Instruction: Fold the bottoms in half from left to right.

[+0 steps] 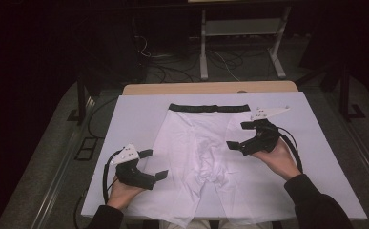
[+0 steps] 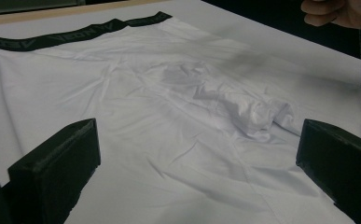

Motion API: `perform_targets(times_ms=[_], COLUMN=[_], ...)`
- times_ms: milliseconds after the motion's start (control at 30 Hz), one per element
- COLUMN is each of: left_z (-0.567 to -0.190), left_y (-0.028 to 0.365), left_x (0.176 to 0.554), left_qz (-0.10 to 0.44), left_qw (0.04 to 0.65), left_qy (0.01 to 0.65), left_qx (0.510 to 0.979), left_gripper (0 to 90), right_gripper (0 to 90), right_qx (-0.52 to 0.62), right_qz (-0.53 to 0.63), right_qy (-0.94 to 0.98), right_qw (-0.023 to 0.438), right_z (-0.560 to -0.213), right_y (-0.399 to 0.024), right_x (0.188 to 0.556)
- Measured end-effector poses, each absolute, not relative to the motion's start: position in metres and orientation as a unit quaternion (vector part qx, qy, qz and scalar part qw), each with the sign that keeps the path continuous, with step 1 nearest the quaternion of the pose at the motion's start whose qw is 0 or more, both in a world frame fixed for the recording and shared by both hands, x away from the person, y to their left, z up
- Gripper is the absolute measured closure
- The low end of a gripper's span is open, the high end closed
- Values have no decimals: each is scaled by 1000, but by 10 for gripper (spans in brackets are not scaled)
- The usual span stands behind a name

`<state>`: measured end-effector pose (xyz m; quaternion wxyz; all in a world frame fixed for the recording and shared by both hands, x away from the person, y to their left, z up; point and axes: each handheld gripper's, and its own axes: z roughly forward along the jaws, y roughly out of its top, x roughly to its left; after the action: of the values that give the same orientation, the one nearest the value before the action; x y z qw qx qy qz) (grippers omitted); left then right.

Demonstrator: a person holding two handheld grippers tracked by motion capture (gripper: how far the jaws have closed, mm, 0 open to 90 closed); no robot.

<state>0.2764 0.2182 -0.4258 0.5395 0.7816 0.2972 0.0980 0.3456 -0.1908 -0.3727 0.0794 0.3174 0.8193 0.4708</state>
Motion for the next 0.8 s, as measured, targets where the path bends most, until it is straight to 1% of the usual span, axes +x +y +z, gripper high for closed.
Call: perform_targets(times_ms=[800], left_z=[-425], left_y=[219], left_x=[276], left_qz=[96], left_qw=[543], left_qy=[297], left_qx=[779], left_gripper=[0], right_gripper=[0], right_qx=[306], right_qz=[467], right_qy=[826], right_qw=[76], right_z=[-370], right_y=[-164], right_x=[363])
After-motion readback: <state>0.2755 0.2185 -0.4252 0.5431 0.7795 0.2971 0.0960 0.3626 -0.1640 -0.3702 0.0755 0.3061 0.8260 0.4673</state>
